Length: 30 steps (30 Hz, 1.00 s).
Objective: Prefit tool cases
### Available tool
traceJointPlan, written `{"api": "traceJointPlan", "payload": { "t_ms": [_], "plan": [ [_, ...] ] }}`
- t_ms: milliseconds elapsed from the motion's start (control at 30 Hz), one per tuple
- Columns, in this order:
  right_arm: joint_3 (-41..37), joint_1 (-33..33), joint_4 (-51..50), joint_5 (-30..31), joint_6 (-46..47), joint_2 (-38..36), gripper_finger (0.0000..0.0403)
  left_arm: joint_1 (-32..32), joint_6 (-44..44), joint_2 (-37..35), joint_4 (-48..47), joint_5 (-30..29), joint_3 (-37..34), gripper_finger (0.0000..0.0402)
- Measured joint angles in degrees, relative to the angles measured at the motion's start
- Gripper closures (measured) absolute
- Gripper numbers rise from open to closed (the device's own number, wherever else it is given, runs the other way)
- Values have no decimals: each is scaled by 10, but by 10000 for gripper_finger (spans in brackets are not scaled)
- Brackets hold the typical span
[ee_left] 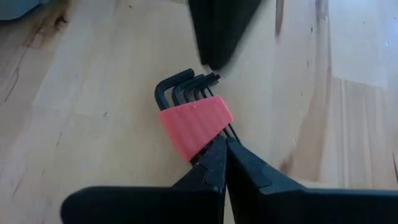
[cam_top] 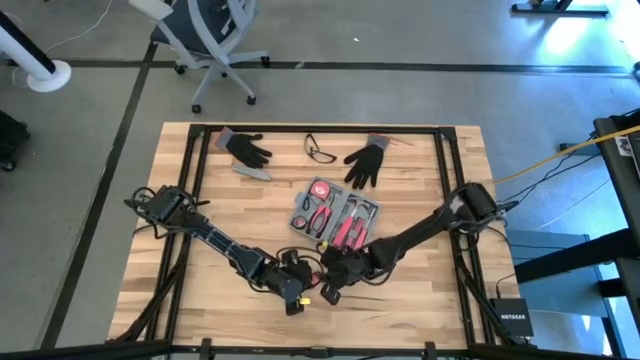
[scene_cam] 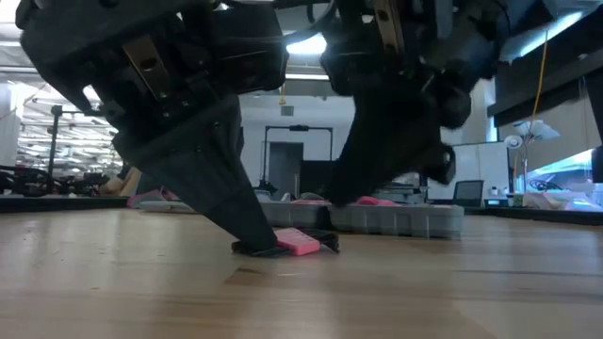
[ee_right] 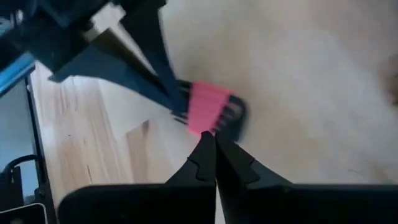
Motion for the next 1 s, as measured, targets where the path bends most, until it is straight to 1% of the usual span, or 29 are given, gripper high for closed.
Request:
{"api": "traceJointPlan", "payload": {
  "t_ms": [133, 233, 300, 433, 567, 633, 700, 833, 933, 1000],
  "plan": [
    [1, -1, 47, 6, 2, 31, 403, 1, -8, 1, 6, -5, 0, 401],
    [3, 0, 73, -18, 9, 62, 403, 1, -15, 1, 5, -6, 0, 401],
    [3, 5, 75, -18, 9, 69, 403, 0, -16, 1, 5, -9, 0, 401],
    [-1, -4, 54, -17, -26, 31, 403, 1, -17, 1, 8, -12, 0, 401],
    [2, -23, 14, 18, -50, -27, 403, 1, -17, 1, 7, -15, 0, 401],
    [0, -29, 3, 22, -55, -29, 403, 1, -17, 1, 7, -15, 0, 401],
    [-2, -29, -5, 7, -60, -22, 403, 1, -17, 1, 7, -15, 0, 401],
    [-3, -15, 6, 1, -47, 2, 403, 1, -24, 1, 7, -15, 0, 401],
    [-15, -3, 47, -3, -39, 34, 403, 1, -32, 1, 6, -14, 0, 401],
    [-18, 6, 53, -26, -26, 55, 403, 1, -33, 1, 6, -14, 0, 401]
  ]
}}
